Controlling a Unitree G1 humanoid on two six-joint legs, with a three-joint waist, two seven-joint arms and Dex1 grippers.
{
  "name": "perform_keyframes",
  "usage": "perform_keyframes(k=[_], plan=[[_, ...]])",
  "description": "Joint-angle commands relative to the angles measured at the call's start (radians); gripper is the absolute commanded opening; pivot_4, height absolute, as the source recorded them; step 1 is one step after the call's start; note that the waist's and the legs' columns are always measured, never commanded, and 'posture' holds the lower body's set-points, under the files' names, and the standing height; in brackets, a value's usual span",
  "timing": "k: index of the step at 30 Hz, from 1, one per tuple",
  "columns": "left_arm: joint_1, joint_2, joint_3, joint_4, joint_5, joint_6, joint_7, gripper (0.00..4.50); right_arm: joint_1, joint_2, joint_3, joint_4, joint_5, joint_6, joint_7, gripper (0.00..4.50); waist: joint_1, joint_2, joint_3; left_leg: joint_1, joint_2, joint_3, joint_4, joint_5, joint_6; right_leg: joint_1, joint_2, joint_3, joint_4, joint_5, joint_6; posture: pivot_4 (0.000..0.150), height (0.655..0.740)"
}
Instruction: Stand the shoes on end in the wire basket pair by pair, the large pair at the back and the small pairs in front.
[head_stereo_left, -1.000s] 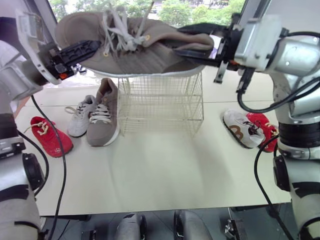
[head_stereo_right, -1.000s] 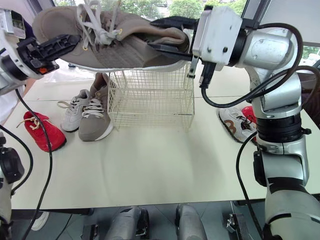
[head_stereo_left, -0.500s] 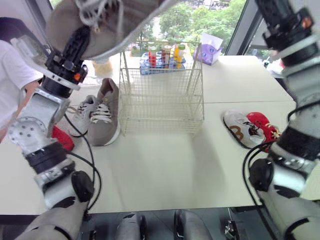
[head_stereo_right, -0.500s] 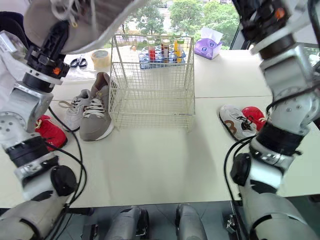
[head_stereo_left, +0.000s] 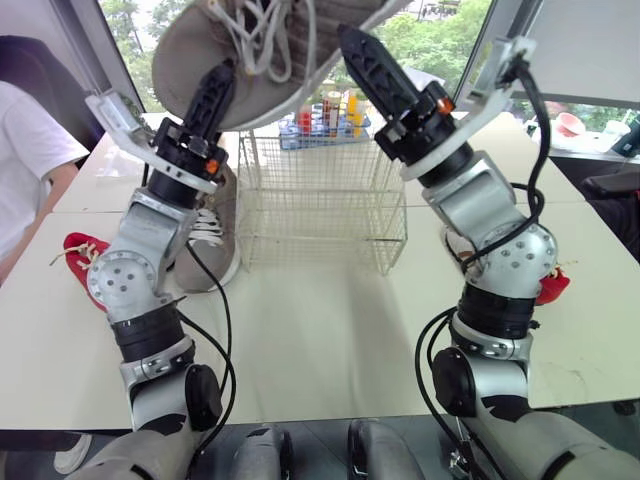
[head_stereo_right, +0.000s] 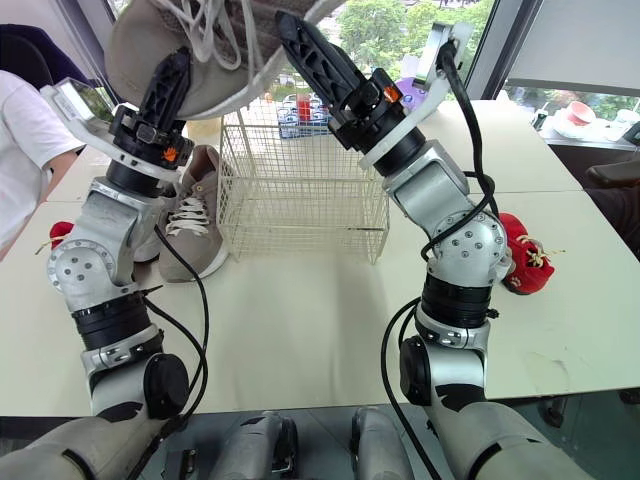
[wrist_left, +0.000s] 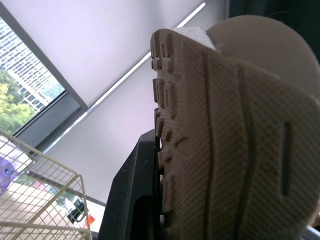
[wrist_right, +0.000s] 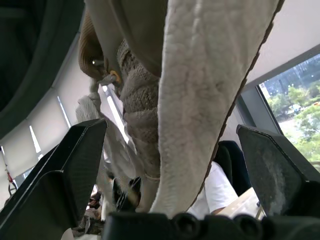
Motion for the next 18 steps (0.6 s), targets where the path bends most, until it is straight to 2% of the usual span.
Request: perform_keyframes(k=[1,7,10,14,15,18], plan=[[0.008,-0.001,-0.029,-0.043,-0.022,-0.028,-0.019,0.62,-0.044,-0.001,0.007,-0.002,0.005,-0.042,0.026,4.45,-0.001,0.0,0.0,0.0,0.0,0.0,0.0,0.0,0.0,0.0,0.0,0.0,0.0,0.0,0.0,0.15,0.74],[0.037,-0.011,-0.073,-0.036,0.014,-0.06,-0.019,0.62,-0.065,0.007,0.038,0.041,-0.05,-0.093,0.045,4.45,-0.002,0.0,0.0,0.0,0.001,0.0,0.0,0.0,0.0,-0.001,0.001,0.0,0.0,0.0,0.0,0.15,0.74],[0.044,-0.007,-0.08,-0.036,0.011,-0.07,-0.015,0.62,-0.067,0.019,0.042,0.049,-0.063,-0.117,0.043,3.56,-0.002,0.0,0.0,0.0,0.0,0.0,0.0,0.0,0.0,-0.001,0.001,0.0,0.0,0.0,0.0,0.15,0.74],[0.058,0.003,-0.09,-0.038,0.018,-0.074,-0.011,0.62,-0.073,0.017,0.048,0.061,-0.066,-0.125,0.056,1.78,-0.002,0.0,0.0,0.0,0.001,0.0,0.0,0.0,0.0,-0.001,0.001,0.0,0.0,0.0,0.0,0.15,0.74],[0.06,0.004,-0.093,-0.04,0.019,-0.075,-0.011,0.62,-0.074,0.016,0.049,0.063,-0.066,-0.125,0.059,1.56,-0.002,0.0,0.0,0.0,0.001,0.0,0.0,0.0,0.0,-0.001,0.001,0.0,0.0,0.0,0.0,0.15,0.74],[0.079,0.028,-0.123,-0.058,0.063,-0.075,-0.004,0.62,-0.085,0.008,0.048,0.075,-0.075,-0.13,0.058,1.5,-0.002,0.0,0.0,0.0,0.001,0.0,0.0,0.0,0.0,-0.001,0.001,0.0,0.0,0.0,0.0,0.15,0.74]])
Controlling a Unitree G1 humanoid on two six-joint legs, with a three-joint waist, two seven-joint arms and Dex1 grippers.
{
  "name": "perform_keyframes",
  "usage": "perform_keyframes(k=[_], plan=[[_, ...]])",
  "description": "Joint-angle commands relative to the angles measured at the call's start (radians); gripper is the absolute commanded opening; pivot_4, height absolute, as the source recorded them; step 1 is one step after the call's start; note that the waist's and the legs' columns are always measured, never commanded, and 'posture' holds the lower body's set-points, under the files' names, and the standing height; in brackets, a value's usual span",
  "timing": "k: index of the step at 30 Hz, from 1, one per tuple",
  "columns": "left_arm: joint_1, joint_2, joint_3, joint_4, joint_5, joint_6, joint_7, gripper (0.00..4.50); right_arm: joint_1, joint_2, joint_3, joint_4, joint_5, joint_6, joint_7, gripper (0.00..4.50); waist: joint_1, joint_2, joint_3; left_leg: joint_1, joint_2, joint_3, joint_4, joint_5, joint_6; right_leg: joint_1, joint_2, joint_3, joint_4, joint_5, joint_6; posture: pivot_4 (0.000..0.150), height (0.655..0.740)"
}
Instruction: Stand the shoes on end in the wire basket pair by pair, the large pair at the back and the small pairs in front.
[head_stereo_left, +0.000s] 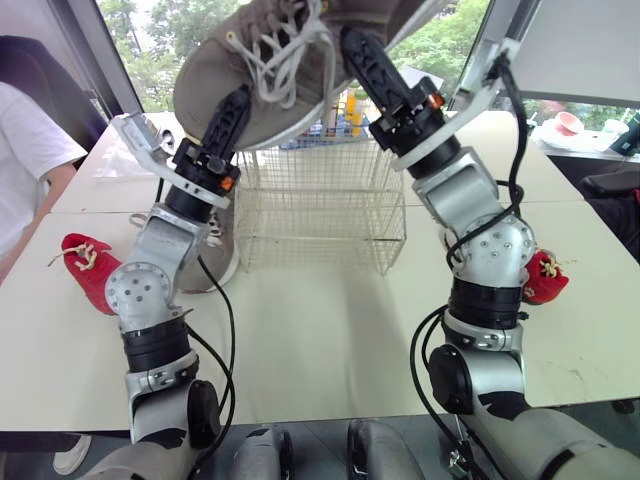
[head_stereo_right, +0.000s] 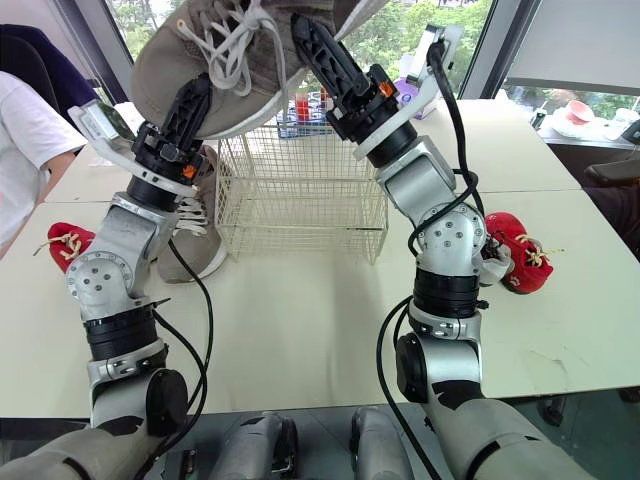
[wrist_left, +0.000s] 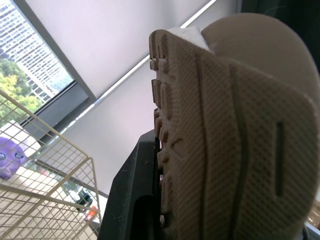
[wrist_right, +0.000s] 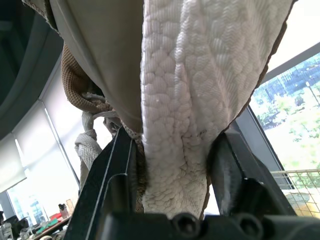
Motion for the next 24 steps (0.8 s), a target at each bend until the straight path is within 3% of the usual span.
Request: perform_keyframes(k=[1,4,9,12,17,24], plan=[[0.016,0.037,-0.049,-0.054,0.065,0.003,0.016,0.62,-0.065,-0.006,0.003,-0.023,-0.018,-0.042,0.024,1.5,0.0,0.0,0.0,0.0,0.0,0.0,0.0,0.0,0.0,0.0,0.0,0.0,0.0,0.0,0.0,0.15,0.74],[0.035,0.062,-0.068,-0.089,0.075,0.015,0.019,2.04,-0.082,0.009,-0.011,-0.006,-0.075,-0.149,0.058,1.49,0.0,0.0,0.0,0.0,0.0,0.0,0.0,0.0,0.0,0.0,0.0,0.0,0.0,0.0,0.0,0.15,0.74],[0.052,0.095,-0.08,-0.16,0.103,0.003,0.066,4.41,-0.103,-0.055,0.006,0.024,-0.063,-0.09,0.146,1.49,0.001,0.0,0.0,-0.001,0.0,0.0,0.0,0.0,0.0,-0.001,0.0,0.0,-0.001,0.0,0.0,0.15,0.74],[0.067,0.138,-0.096,-0.189,0.179,-0.002,0.103,4.41,-0.152,-0.064,-0.046,0.078,-0.025,-0.103,0.159,1.49,0.0,0.0,0.0,-0.001,0.0,0.0,0.0,0.0,0.0,-0.001,0.0,0.0,-0.001,0.0,0.0,0.15,0.74],[0.136,0.259,-0.127,-0.325,0.313,0.009,0.14,4.41,-0.276,-0.2,-0.082,0.179,-0.163,-0.238,0.247,1.49,-0.001,0.001,0.001,-0.002,0.0,0.0,-0.001,0.0,0.0,-0.003,0.0,0.0,0.0,0.0,0.0,0.15,0.74],[0.275,0.313,-0.092,-0.516,0.281,0.035,0.244,4.41,-0.483,-0.47,0.054,0.705,-0.495,-0.47,0.62,1.49,-0.004,0.0,0.0,-0.006,-0.001,0.002,0.0,-0.001,0.002,-0.004,-0.001,0.001,-0.003,0.0,0.0,0.15,0.74]])
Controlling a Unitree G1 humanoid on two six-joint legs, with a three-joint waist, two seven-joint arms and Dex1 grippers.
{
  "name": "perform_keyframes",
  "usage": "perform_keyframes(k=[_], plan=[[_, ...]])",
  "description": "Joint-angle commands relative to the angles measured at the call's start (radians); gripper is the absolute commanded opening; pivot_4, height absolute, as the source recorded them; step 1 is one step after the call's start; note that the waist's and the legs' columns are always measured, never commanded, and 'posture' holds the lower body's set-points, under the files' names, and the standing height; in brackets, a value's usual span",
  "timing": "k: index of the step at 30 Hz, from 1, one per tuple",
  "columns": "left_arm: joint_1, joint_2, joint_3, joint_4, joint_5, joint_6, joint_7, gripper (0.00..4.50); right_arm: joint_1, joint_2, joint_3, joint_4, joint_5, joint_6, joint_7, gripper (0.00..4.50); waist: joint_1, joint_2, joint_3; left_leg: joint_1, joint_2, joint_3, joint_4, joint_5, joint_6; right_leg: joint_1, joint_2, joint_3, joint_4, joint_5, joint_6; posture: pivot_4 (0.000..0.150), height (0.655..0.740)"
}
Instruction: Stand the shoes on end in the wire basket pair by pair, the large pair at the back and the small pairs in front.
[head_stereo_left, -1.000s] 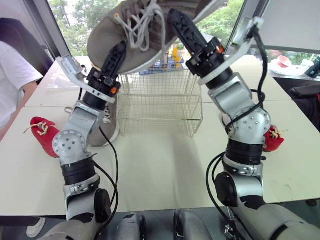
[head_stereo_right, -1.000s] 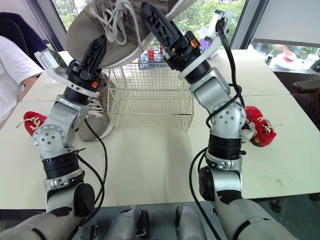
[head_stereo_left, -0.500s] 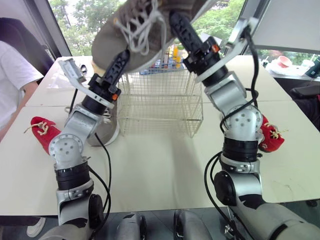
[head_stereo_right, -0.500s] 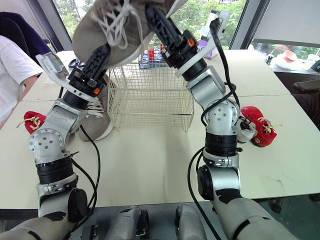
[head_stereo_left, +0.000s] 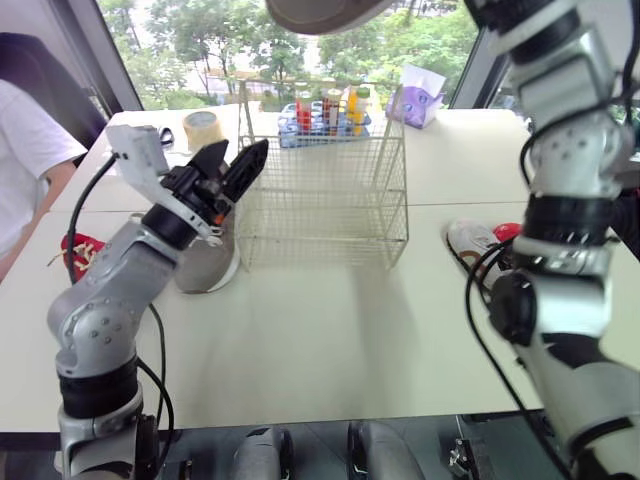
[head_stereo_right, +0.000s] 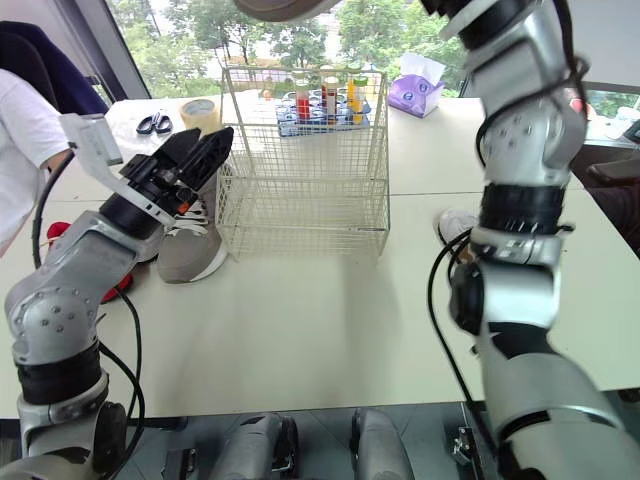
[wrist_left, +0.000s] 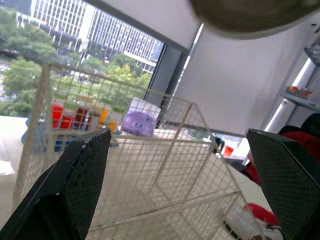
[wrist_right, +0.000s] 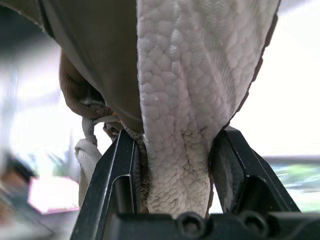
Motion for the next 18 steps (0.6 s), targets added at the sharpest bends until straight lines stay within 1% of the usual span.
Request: perform_keyframes(k=[1,5,10,12,16,18], plan=[[0.073,0.069,0.012,-0.12,0.03,0.017,0.016,4.41,-0.096,-0.076,0.036,0.252,-0.122,-0.129,0.217,1.49,-0.003,0.0,0.0,0.0,0.0,0.0,0.0,0.0,0.0,0.0,0.0,0.0,0.0,0.0,0.0,0.15,0.74],[0.123,0.151,-0.007,-0.161,0.056,0.033,-0.021,4.41,-0.183,-0.112,0.07,0.462,-0.214,-0.212,0.386,1.49,-0.002,0.002,0.001,0.0,0.001,0.0,-0.001,0.001,-0.001,-0.001,0.002,0.0,0.002,0.0,0.0,0.15,0.74],[0.19,0.139,-0.017,-0.171,0.05,0.022,-0.029,4.41,-0.249,-0.121,0.089,0.636,-0.316,-0.289,0.458,1.49,-0.001,0.002,0.001,-0.001,0.001,0.0,-0.001,0.002,-0.004,-0.003,0.001,0.0,0.002,0.0,0.0,0.15,0.74],[0.205,0.132,-0.022,-0.173,0.056,0.016,-0.03,4.41,-0.26,-0.115,0.102,0.678,-0.358,-0.32,0.473,1.49,-0.001,0.002,0.001,-0.002,0.001,0.0,-0.001,0.004,-0.007,-0.003,0.001,0.0,0.002,0.0,0.0,0.15,0.74],[0.206,0.121,-0.029,-0.16,0.07,0.009,-0.035,4.41,-0.277,-0.097,0.114,0.742,-0.416,-0.345,0.498,1.49,0.003,0.002,0.001,-0.002,0.001,0.0,-0.001,0.004,-0.007,-0.003,0.001,0.0,0.002,0.0,0.0,0.15,0.74],[0.199,0.116,-0.033,-0.147,0.083,0.002,-0.041,4.41,-0.282,-0.086,0.121,0.778,-0.452,-0.368,0.483,1.49,0.002,0.002,0.001,-0.002,0.001,0.0,-0.001,0.004,-0.008,-0.003,0.001,0.0,0.002,0.0,-0.001,0.15,0.74]])
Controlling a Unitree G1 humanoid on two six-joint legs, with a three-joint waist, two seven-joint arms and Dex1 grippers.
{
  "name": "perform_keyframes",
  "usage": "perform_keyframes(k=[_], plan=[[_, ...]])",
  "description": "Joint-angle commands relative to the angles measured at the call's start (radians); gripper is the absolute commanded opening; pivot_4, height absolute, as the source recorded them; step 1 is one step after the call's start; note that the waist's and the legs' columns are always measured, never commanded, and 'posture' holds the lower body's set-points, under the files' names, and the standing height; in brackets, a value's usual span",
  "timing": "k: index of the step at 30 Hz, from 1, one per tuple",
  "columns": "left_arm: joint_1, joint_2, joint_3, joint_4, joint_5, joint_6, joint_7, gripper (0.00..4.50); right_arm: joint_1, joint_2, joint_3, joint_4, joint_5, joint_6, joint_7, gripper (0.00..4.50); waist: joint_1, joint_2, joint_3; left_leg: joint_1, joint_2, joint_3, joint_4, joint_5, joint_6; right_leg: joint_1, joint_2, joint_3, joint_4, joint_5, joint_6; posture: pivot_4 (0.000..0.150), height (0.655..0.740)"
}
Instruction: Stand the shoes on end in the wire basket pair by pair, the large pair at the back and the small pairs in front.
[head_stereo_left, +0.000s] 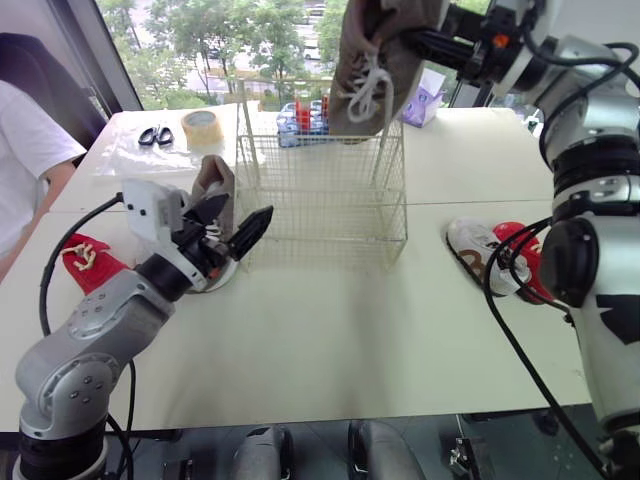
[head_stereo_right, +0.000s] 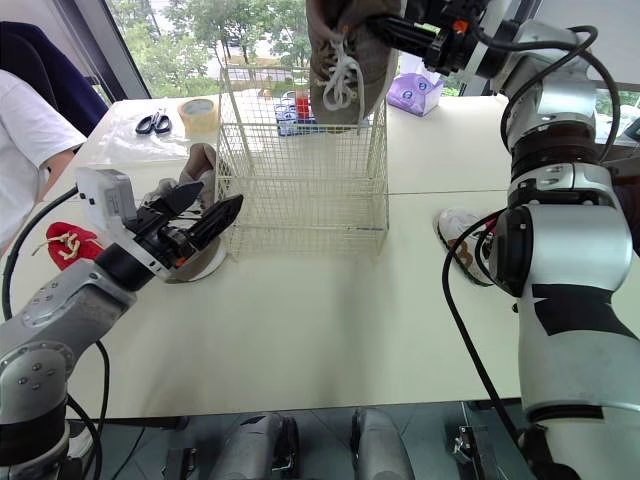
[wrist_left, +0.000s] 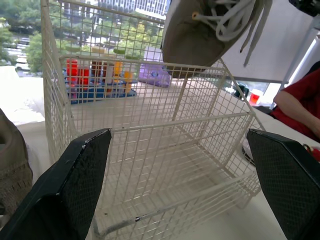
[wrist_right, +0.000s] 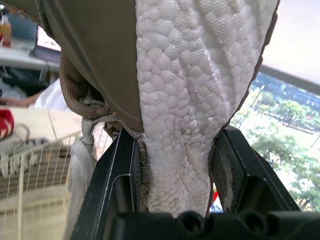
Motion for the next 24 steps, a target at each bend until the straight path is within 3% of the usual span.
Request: perform_keyframes(k=[1,11,17,24], plan=[[-0.019,-0.008,0.0,-0.004,0.022,-0.034,-0.016,4.41,-0.057,0.007,-0.002,0.037,-0.045,-0.04,-0.006,1.49,-0.001,0.0,0.0,0.0,0.0,0.0,0.0,0.0,0.0,0.0,0.0,0.0,0.0,0.0,0.0,0.15,0.74],[-0.012,-0.02,-0.009,0.03,0.074,-0.039,-0.042,4.41,-0.055,0.042,-0.005,0.136,-0.152,-0.003,-0.052,1.49,-0.001,0.0,0.0,0.0,0.0,0.0,0.0,0.0,-0.001,0.0,0.0,0.0,0.0,0.0,0.0,0.15,0.74],[-0.001,-0.023,-0.003,0.02,0.076,-0.032,-0.028,4.5,-0.056,0.037,-0.013,0.152,-0.203,-0.011,-0.115,4.46,0.0,0.0,0.0,0.0,0.0,0.0,0.0,0.0,-0.001,0.0,0.0,0.0,0.0,0.0,0.0,0.15,0.74],[-0.008,-0.032,-0.014,0.037,0.09,-0.029,-0.031,4.5,-0.07,0.0,-0.056,0.142,-0.199,-0.014,-0.081,4.46,-0.001,0.0,0.0,0.0,0.0,0.0,0.0,0.001,-0.001,0.0,0.0,0.0,0.001,0.0,0.0,0.15,0.74]])
